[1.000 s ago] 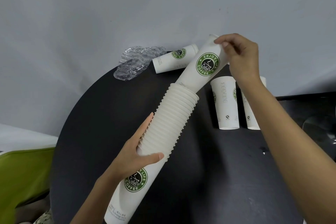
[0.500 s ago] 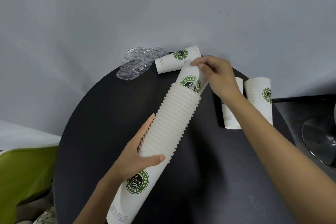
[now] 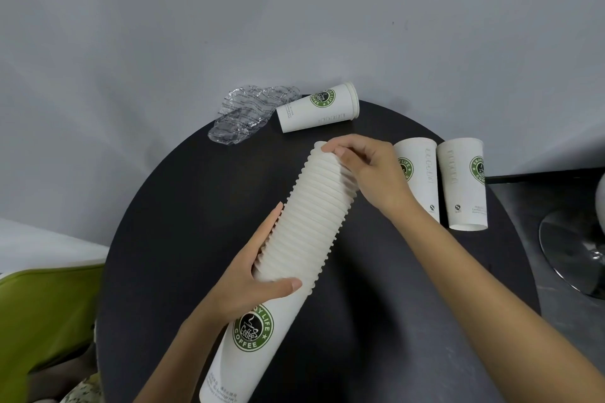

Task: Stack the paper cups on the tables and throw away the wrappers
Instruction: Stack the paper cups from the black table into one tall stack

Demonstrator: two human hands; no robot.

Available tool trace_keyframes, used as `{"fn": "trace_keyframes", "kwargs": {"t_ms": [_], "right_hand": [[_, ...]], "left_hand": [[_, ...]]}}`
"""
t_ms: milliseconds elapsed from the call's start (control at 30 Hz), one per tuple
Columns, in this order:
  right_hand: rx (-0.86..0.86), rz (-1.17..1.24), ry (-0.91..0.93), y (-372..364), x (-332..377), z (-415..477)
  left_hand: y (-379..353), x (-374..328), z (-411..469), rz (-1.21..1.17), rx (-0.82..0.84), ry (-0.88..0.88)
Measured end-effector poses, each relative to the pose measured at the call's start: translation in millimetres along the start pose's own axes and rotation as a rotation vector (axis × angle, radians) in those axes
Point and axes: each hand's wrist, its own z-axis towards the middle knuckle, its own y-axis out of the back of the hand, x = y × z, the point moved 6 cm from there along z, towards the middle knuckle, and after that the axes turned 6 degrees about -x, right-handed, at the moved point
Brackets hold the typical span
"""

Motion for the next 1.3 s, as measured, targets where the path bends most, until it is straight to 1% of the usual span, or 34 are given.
{"fn": "trace_keyframes", "kwargs": {"t_ms": [100,200,367,567,733,933,1067,1300], "right_hand": [[-0.049,0.031,-0.021,1.5,1.6,-1.4],[-0.060,0.072,-0.047,1.2,1.8,-3.6],[-0.094,0.067,-0.044,2.1,1.1,-10.3],[-0.068,-0.029,-0.009,7.9,-7.2,-11.8],[0.017,-0.054,-0.014,15.2,-9.9,-8.3],[-0.022,-0.062,-0.011,37.5,-18.5,11.4],[-0.046,-0.144,0.002,57.4,-30.5,27.8],[-0.110,-0.393,-0.027,95.4,-64.4,49.0]], "left_hand": [[-4.0,-1.5,0.4,-0.008,0.012,0.003],[-6.6,-3.1,1.4,-0.023,0.004,0.002],[-10.4,-10.0,6.1,-0.019,-0.017,-0.005],[-16.5,-10.0,11.5,-0.015,-0.015,0.000],[-22.2,-8.7,15.7,-0.022,-0.009,0.014],[-23.6,-7.1,21.9,-0.024,0.000,0.030],[-22.2,-5.5,23.7,-0.012,-0.010,0.034],[-28.4,-6.0,30.9,-0.022,-0.008,0.038]]}}
